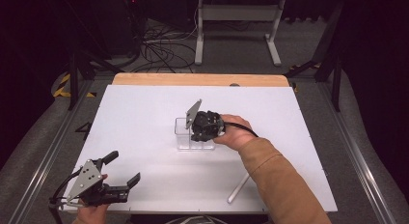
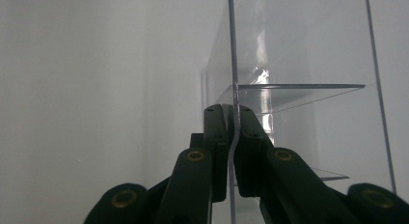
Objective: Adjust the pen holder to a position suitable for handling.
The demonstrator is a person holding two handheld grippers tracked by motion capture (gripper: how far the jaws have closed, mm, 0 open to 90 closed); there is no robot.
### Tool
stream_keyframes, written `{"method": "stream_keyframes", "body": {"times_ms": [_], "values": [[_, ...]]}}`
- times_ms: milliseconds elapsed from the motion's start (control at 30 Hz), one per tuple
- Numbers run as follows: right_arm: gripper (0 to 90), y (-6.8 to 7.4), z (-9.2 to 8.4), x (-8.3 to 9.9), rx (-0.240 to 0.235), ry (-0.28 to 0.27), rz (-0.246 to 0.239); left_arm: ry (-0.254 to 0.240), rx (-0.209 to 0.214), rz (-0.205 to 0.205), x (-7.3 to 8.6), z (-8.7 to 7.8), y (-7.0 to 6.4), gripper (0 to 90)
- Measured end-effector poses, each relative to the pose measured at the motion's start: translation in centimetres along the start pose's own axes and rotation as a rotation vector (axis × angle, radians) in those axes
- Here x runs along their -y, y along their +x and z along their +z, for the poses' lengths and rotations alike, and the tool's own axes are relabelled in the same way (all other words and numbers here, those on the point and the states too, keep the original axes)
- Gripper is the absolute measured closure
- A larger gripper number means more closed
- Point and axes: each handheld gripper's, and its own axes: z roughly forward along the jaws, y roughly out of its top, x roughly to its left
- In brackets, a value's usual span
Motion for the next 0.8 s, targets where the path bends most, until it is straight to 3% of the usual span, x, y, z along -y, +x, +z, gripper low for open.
{"method": "stream_keyframes", "body": {"times_ms": [333, 633, 667, 700, 800], "values": [[84.7, -0.3, 0.2, 0.3, -0.003, 0.019, 0.021, 0.001, 0.002, -0.001, 0.0, 0.0, 0.0, 2.9], [69.7, 0.0, -2.0, 0.6, 0.047, -0.093, 0.051, -0.003, -0.001, -0.008, 0.0, 0.0, 0.0, 2.9], [63.2, 0.0, -3.3, 1.0, 0.035, -0.142, 0.120, -0.004, -0.003, -0.010, 0.0, 0.0, 0.1, 2.9], [63.2, 0.0, -3.3, 1.0, 0.035, -0.142, 0.120, -0.004, -0.003, -0.010, 0.0, 0.0, 0.1, 2.9], [51.4, 0.1, -5.2, 2.1, 0.049, -0.261, 0.190, -0.002, -0.001, -0.010, 0.0, 0.2, 0.1, 2.9]]}}
